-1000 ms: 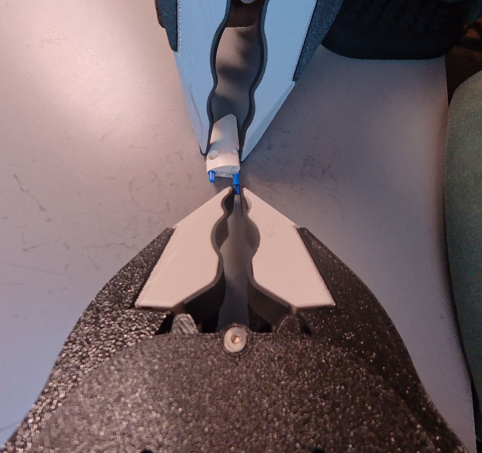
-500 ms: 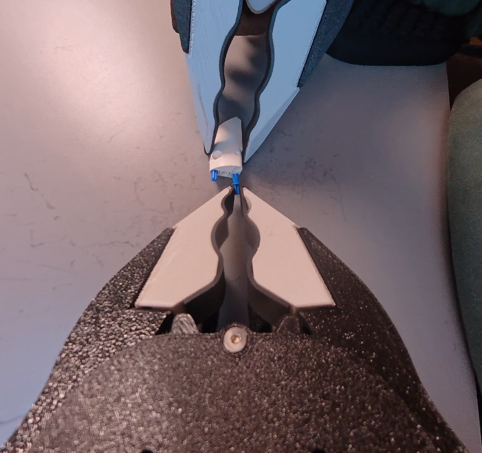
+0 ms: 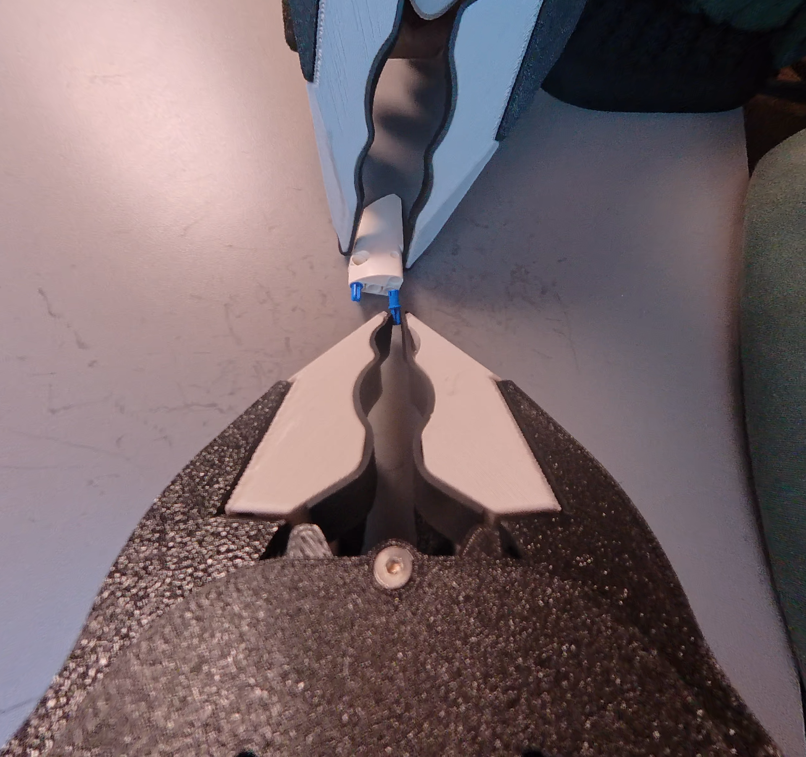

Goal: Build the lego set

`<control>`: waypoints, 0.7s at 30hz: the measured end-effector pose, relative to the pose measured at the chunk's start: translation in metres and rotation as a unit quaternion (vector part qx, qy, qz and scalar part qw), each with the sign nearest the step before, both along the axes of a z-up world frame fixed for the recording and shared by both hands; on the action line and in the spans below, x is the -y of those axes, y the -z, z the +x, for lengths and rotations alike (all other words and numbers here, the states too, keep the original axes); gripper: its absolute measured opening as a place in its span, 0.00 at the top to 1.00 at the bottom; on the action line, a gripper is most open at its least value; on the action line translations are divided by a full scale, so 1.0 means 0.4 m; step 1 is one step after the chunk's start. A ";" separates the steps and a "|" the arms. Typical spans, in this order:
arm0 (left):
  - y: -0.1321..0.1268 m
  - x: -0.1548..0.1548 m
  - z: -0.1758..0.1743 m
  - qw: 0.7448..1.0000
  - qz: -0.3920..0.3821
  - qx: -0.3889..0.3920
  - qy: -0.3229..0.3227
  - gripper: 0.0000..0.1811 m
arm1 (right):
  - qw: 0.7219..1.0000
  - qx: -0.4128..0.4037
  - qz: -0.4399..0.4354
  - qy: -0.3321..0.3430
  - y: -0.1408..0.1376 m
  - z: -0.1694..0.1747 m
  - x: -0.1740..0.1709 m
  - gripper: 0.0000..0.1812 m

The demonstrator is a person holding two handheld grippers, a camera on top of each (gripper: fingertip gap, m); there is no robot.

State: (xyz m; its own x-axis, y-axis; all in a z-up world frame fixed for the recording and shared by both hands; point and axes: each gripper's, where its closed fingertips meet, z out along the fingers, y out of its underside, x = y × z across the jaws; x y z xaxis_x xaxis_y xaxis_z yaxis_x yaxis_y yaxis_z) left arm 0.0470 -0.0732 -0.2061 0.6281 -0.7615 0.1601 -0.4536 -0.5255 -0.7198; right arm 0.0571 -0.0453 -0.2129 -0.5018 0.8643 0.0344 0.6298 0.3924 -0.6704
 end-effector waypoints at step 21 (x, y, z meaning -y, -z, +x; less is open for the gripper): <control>0.010 -0.003 0.010 0.999 -0.027 0.012 -0.016 0.98 | 1.000 -0.010 0.017 0.009 -0.001 -0.004 -0.005 0.88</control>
